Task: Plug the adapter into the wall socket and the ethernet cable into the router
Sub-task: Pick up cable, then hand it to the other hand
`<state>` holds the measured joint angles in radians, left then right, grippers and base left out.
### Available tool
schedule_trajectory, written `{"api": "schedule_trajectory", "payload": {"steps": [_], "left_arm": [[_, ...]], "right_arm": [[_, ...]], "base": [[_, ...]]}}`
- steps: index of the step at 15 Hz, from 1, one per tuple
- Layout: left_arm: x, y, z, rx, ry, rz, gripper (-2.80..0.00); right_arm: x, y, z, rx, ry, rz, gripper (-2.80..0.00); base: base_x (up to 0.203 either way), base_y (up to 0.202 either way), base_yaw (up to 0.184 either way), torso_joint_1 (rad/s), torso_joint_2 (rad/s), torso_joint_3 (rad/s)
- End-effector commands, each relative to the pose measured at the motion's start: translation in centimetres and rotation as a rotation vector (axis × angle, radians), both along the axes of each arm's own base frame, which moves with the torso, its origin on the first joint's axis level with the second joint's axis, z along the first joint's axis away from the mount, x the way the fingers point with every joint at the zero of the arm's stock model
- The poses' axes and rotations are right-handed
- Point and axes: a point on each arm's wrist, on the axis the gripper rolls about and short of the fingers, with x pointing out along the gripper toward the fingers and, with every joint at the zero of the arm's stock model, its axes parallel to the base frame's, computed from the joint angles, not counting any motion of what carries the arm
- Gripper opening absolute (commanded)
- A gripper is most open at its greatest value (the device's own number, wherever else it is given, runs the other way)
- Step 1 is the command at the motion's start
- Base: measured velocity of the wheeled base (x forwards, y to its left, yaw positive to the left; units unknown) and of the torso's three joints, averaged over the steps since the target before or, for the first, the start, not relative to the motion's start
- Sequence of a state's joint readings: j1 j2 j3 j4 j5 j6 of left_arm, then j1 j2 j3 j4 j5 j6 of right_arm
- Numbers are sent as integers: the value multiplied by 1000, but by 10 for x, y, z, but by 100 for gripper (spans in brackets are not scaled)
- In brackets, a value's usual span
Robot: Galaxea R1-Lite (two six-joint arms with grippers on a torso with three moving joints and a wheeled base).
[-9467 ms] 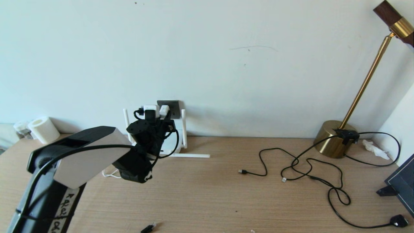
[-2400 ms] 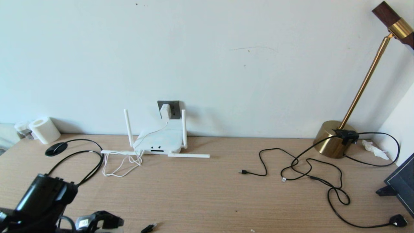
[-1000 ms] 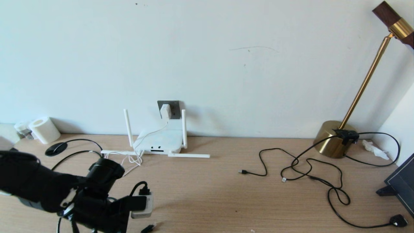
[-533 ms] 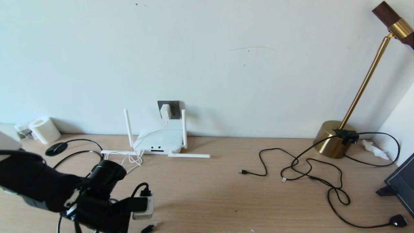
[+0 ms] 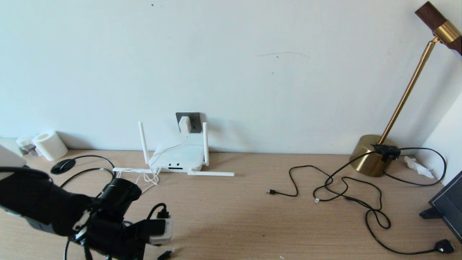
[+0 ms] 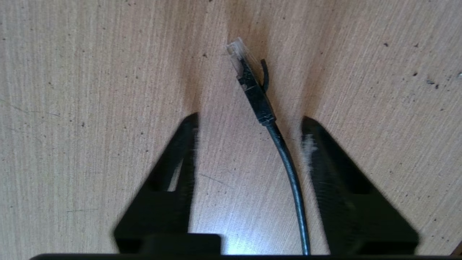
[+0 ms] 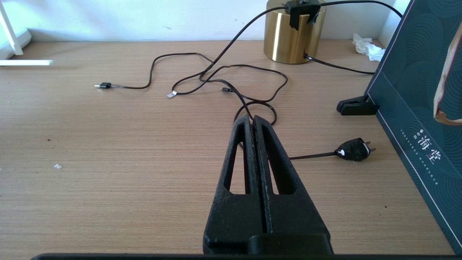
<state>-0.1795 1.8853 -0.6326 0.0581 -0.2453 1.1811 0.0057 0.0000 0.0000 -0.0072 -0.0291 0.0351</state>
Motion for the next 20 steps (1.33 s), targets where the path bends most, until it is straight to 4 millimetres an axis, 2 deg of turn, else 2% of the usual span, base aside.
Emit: {"api": "schedule_trajectory", "payload": {"steps": [1, 7, 10, 11, 13, 16, 18, 20], "left_arm": [[-1, 0, -1, 2, 4, -6, -280], [-12, 2, -1, -21, 22, -14, -280], [-12, 0, 20, -82, -90, -32, -280], [-8, -3, 37, -118, -166, -46, -280], [-1, -11, 84, -175, -324, -75, -280], [-6, -31, 155, -239, -427, -126, -280], [-8, -50, 188, -279, -478, -157, -280], [-9, -67, 210, -275, -521, -162, -280]], "right_arm": [[0, 0, 0, 0, 0, 1, -280], [0, 0, 0, 0, 0, 0, -280], [0, 0, 0, 0, 0, 0, -280], [0, 0, 0, 0, 1, 0, -280], [0, 0, 0, 0, 0, 0, -280], [0, 0, 0, 0, 0, 0, -280], [0, 0, 0, 0, 0, 0, -280], [0, 0, 0, -7, 0, 0, -280]], "base": [[0, 0, 0, 0, 0, 0], [0, 0, 0, 0, 0, 0], [0, 0, 0, 0, 0, 0], [0, 0, 0, 0, 0, 0], [0, 0, 0, 0, 0, 0], [0, 0, 0, 0, 0, 0], [0, 0, 0, 0, 0, 0], [0, 0, 0, 0, 0, 0]]}}
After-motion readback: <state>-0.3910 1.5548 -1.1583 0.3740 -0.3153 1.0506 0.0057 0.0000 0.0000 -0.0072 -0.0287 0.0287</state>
